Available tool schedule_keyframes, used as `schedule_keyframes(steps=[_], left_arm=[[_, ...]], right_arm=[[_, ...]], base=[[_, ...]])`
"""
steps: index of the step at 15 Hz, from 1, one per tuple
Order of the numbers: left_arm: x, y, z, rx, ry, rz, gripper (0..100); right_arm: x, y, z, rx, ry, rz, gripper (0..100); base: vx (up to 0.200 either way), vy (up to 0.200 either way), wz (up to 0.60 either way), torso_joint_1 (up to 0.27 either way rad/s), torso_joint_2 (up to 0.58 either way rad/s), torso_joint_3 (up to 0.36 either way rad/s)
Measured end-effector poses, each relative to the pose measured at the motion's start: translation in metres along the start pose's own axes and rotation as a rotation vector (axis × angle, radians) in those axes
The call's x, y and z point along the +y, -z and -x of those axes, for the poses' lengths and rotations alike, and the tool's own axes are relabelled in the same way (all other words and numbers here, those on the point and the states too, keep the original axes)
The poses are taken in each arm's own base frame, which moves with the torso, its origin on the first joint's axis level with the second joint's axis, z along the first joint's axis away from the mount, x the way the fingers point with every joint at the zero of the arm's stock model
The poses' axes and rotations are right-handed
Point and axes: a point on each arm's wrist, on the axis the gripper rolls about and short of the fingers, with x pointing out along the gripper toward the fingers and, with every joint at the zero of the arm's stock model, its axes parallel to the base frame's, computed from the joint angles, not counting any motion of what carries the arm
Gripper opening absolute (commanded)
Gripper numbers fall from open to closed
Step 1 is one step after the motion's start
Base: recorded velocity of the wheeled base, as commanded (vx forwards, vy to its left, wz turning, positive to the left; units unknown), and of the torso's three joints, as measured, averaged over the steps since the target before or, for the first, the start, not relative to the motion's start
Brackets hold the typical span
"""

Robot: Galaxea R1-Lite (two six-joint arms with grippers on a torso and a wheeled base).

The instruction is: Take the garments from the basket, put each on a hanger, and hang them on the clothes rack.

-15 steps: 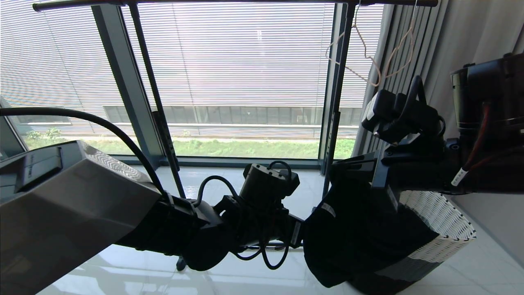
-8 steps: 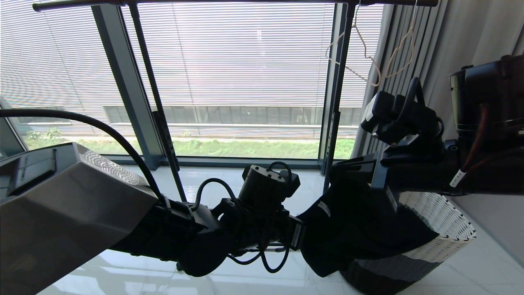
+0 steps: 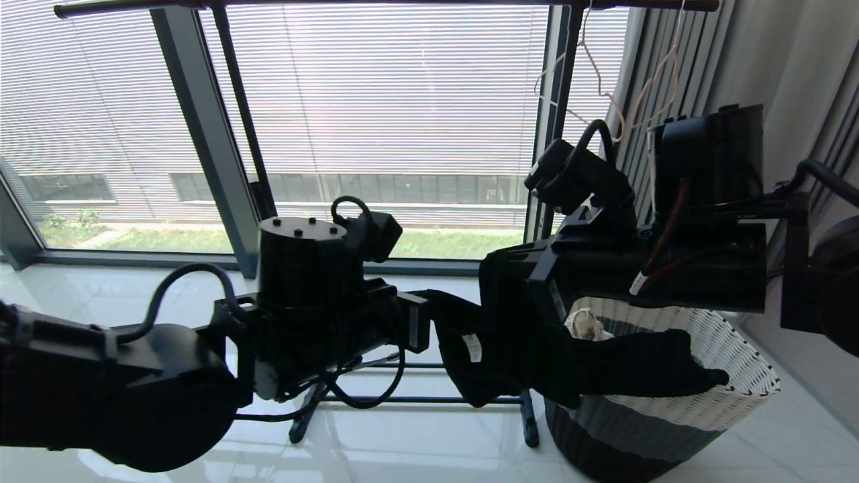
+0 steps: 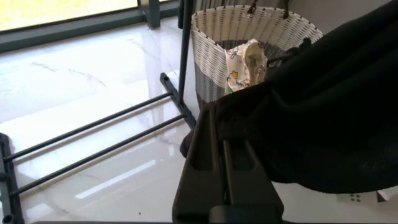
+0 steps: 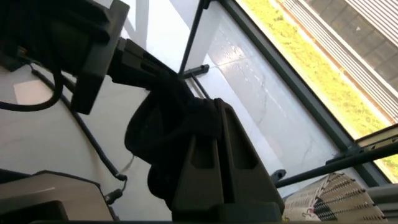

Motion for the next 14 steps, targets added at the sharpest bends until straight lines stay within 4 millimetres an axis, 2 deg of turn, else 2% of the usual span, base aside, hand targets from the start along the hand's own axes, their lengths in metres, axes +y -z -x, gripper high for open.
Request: schedule_keyframes(steps=[2,4,7,10,14], left_arm=[[0.002,-0.009,0.045,0.005,-0.018,0.005,0],[0.001,-0.01,0.082,0.082,-0.034,0.01,0],[-0.005,-0.041,0.116,0.018,-0.027,-0.06,0],[-0.018,-0.057,0.126,0.003,0.023,-0.241,0],[-0.041,-0.075,0.124,-0.052,0.114,-0.29,0]], right_arm=[[0.005,-0.005,-0.006,-0.006,0.013,0.006,0],[0.008,-0.008,-0.006,-0.011,0.031,0.01,0],[0.011,-0.005,0.011,0.001,0.084,0.012,0],[0.016,0.006,0.04,0.025,0.124,0.011,0],[0.013,0.001,0.077,-0.017,0.217,0.007,0]], base=[[0.0,0.0,0.0,0.0,0.0,0.0],[0.0,0.0,0.0,0.0,0.0,0.0],[0.0,0.0,0.0,0.0,0.0,0.0],[0.0,0.0,0.0,0.0,0.0,0.0],[0.0,0.0,0.0,0.0,0.0,0.0]])
